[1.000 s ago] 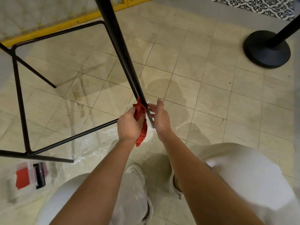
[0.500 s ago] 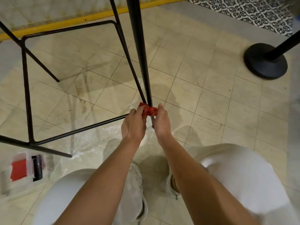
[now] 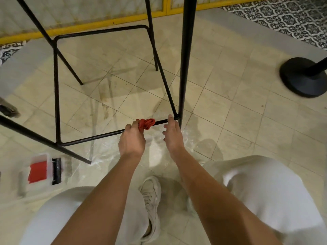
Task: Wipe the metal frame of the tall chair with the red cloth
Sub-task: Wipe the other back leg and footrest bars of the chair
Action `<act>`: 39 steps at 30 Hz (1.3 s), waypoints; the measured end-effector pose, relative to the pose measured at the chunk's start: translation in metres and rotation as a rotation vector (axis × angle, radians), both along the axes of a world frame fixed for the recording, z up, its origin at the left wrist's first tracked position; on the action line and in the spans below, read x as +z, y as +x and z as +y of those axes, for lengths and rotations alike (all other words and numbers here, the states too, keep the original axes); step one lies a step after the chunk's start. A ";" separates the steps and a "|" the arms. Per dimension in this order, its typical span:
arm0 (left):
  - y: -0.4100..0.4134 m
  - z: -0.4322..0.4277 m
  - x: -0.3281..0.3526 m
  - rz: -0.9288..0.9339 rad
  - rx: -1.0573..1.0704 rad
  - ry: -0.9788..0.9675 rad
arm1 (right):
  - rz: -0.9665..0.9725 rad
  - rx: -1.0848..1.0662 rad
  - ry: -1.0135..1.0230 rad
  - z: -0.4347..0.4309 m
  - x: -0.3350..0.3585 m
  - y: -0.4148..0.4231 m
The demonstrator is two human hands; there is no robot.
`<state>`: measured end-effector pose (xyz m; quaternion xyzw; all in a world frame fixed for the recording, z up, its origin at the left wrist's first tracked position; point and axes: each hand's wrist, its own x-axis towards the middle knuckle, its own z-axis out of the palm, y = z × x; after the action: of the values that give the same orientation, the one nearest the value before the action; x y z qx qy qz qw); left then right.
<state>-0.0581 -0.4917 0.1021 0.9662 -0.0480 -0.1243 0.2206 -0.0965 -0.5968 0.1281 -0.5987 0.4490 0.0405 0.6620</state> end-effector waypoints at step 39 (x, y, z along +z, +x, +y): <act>0.010 0.104 0.074 0.697 0.596 -1.051 | -0.052 0.582 -0.115 0.087 0.043 0.026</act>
<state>-0.0477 -0.3876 0.1763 0.6072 0.2391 -0.3215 0.6862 -0.0708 -0.5101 0.1714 -0.7398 0.2429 0.1878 0.5987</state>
